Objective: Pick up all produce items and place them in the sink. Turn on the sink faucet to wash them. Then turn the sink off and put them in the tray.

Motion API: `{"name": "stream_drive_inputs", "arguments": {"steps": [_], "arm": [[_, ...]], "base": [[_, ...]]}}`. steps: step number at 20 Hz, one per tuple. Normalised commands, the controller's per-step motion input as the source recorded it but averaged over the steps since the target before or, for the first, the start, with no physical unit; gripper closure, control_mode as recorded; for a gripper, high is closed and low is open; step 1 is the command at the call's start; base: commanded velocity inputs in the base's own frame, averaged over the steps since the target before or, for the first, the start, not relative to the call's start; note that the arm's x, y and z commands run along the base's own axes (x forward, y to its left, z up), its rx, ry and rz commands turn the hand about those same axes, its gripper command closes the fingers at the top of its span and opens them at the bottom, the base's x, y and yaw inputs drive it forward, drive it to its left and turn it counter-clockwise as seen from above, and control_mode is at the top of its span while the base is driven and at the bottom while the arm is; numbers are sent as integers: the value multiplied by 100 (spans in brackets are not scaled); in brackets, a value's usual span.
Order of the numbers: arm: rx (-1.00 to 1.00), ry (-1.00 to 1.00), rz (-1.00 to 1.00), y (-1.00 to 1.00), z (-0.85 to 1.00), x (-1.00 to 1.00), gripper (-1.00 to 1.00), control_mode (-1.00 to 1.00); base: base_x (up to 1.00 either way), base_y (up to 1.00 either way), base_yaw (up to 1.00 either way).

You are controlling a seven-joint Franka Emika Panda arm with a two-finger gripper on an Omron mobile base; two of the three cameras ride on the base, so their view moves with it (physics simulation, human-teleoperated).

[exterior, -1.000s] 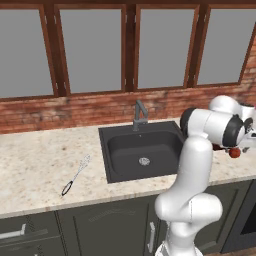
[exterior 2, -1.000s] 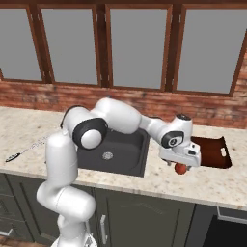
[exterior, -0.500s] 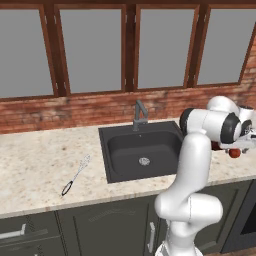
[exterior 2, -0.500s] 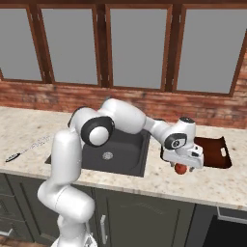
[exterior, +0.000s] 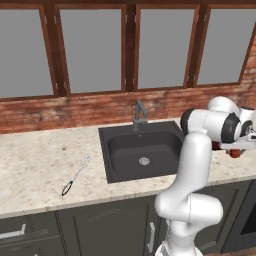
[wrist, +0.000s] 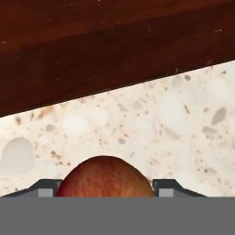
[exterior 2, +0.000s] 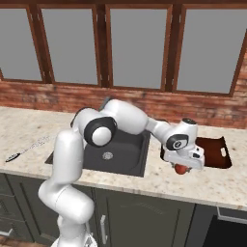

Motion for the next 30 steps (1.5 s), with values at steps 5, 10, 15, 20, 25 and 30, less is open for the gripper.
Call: {"name": "stream_drive_inputs", "arguments": {"steps": [5,10,15,20,25,30], "arm": [[0,-10,-5,10,50,-48,100,-100],[0,-6,-1,37,71,-44,100,-100],[0,-8,0,66,58,-31,100,-100],[-2,-6,0,80,41,-13,100,-100],[-1,-2,0,83,22,-2,100,-100],[-2,0,0,78,11,1,100,-100]], "base": [[0,0,0],[0,0,0],[0,0,0],[0,0,0],[0,0,0],[0,0,0]]}}
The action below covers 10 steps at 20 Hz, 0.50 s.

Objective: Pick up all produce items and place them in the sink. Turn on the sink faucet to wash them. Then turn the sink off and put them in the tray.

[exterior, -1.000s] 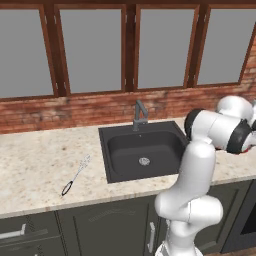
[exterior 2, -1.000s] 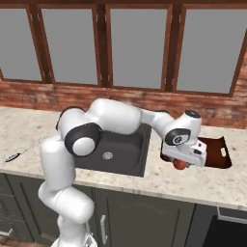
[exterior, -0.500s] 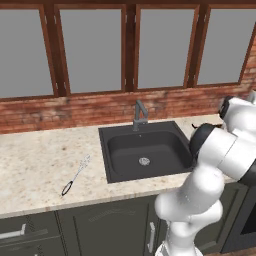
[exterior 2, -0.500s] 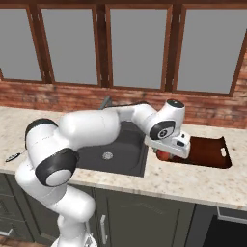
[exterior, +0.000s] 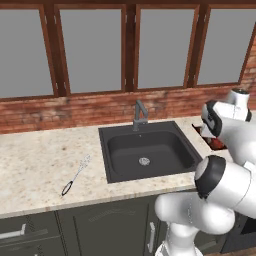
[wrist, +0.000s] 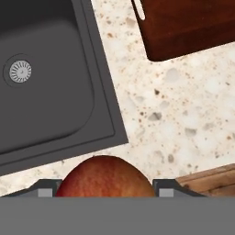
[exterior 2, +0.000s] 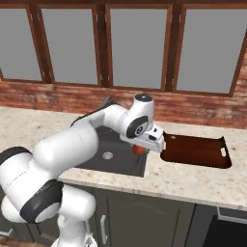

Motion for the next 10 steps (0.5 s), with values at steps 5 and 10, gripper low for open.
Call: {"name": "stream_drive_inputs", "arguments": {"steps": [5,10], "arm": [[0,0,0,58,0,16,100,-100],[0,0,0,44,0,21,100,-100]], "base": [[0,0,0],[0,0,0]]}}
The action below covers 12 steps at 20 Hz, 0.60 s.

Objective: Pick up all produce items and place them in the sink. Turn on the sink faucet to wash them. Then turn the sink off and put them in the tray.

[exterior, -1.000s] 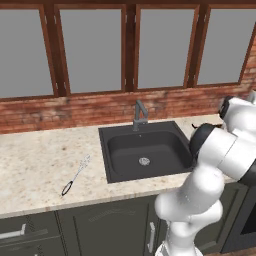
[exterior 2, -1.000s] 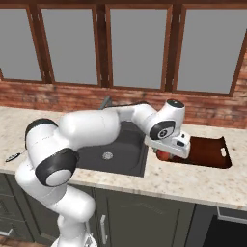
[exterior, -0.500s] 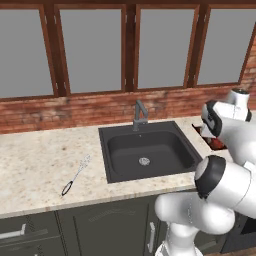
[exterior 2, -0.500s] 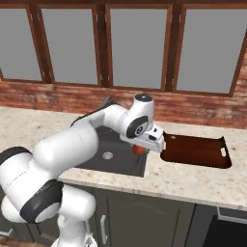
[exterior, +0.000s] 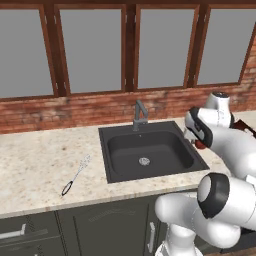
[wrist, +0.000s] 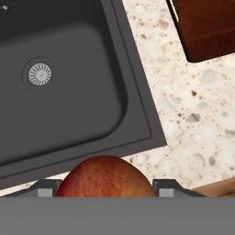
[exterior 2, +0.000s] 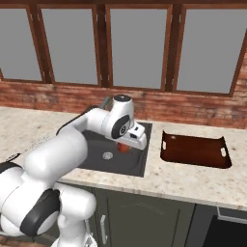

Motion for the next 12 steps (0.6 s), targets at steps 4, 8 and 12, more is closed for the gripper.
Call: {"name": "stream_drive_inputs", "arguments": {"steps": [4,8,12], "arm": [[0,0,0,42,0,30,100,-100],[0,0,0,40,0,27,100,-100],[0,0,0,38,0,26,100,-100]], "base": [[0,0,0],[0,0,0],[0,0,0]]}}
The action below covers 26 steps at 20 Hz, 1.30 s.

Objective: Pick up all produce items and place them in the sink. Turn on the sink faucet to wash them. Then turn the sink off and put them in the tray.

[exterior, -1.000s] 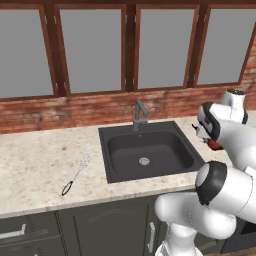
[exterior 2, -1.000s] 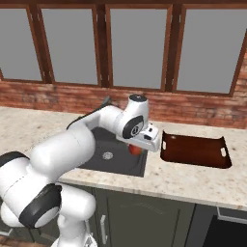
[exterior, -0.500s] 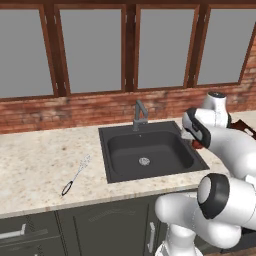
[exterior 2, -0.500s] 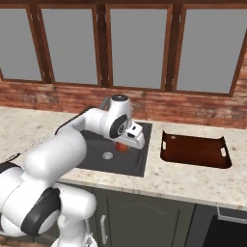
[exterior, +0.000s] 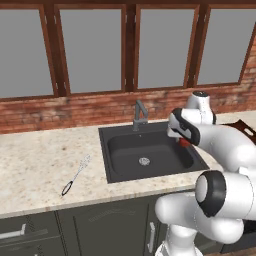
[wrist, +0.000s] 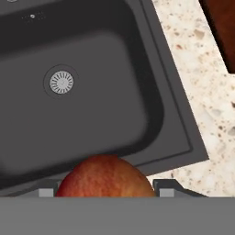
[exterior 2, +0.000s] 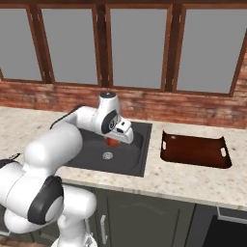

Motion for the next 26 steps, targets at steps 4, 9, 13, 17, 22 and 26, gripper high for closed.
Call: {"name": "stream_drive_inputs", "arguments": {"steps": [4,9,13,17,22,26], "arm": [[0,0,0,33,-1,26,100,-100],[0,-1,0,18,-9,25,100,-100],[0,0,0,5,-16,27,100,-100],[0,0,0,1,-21,36,100,-100],[0,0,0,0,-24,41,100,-100],[0,0,0,0,-31,41,100,-100]], "base": [[0,0,0],[0,0,0],[0,0,0],[0,0,0],[0,0,0],[0,0,0]]}}
